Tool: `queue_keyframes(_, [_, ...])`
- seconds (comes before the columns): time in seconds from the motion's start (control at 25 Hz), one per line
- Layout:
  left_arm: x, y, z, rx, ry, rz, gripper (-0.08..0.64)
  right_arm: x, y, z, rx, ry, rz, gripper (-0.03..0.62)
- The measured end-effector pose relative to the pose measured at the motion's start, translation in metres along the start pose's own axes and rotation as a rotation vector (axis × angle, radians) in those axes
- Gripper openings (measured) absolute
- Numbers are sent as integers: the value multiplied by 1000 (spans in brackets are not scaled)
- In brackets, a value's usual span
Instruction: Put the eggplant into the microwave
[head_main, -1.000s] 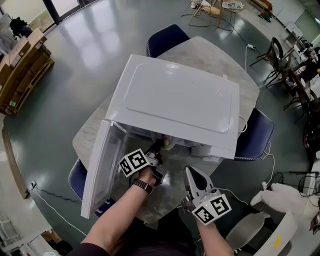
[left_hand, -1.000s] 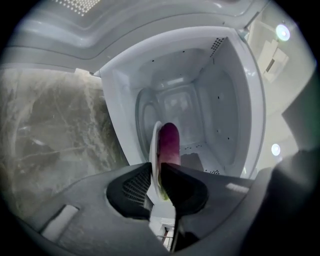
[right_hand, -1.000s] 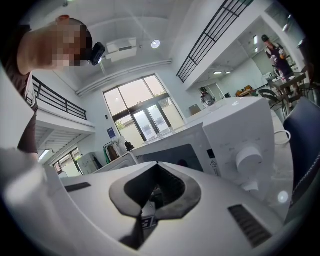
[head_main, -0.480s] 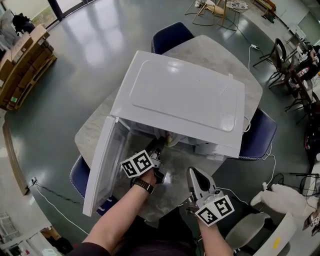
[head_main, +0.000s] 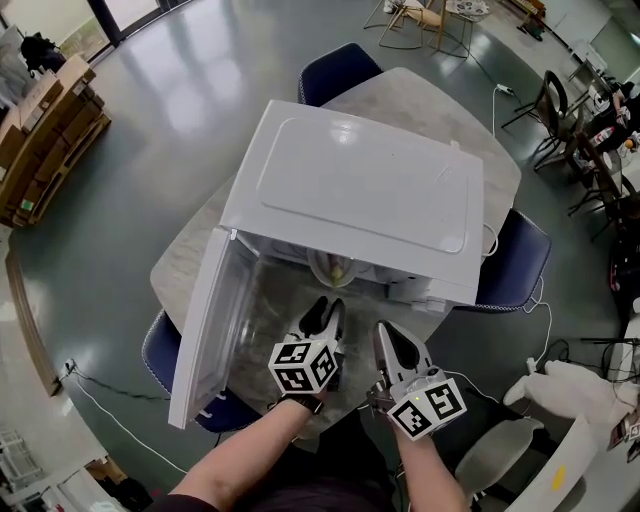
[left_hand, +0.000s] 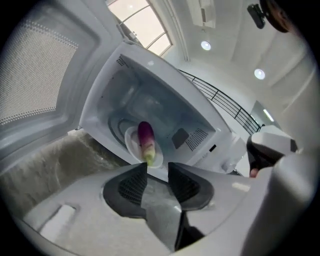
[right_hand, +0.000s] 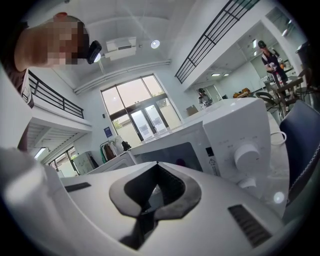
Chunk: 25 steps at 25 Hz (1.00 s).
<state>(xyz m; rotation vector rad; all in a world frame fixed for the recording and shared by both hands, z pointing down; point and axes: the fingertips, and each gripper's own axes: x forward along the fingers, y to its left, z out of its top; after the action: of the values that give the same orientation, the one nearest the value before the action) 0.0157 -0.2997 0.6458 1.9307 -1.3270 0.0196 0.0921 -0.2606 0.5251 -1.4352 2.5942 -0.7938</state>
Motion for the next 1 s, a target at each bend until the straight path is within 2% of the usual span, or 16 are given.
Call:
queue_keyframes(0.2, [8, -4, -14, 83, 31, -2, 126, 2, -1, -3, -6, 9, -3, 2])
queue_keyframes(0.32, [17, -1, -18, 137, 44, 13, 10, 2, -3, -2, -10, 13, -3, 2])
queue_keyframes(0.68, [46, 13, -18, 186, 65, 50, 9, 9, -15, -7, -2, 29, -4, 2])
queue_keyframes(1.0, [66, 34, 3, 180, 46, 102, 9, 13, -19, -9, 10, 38, 8, 2])
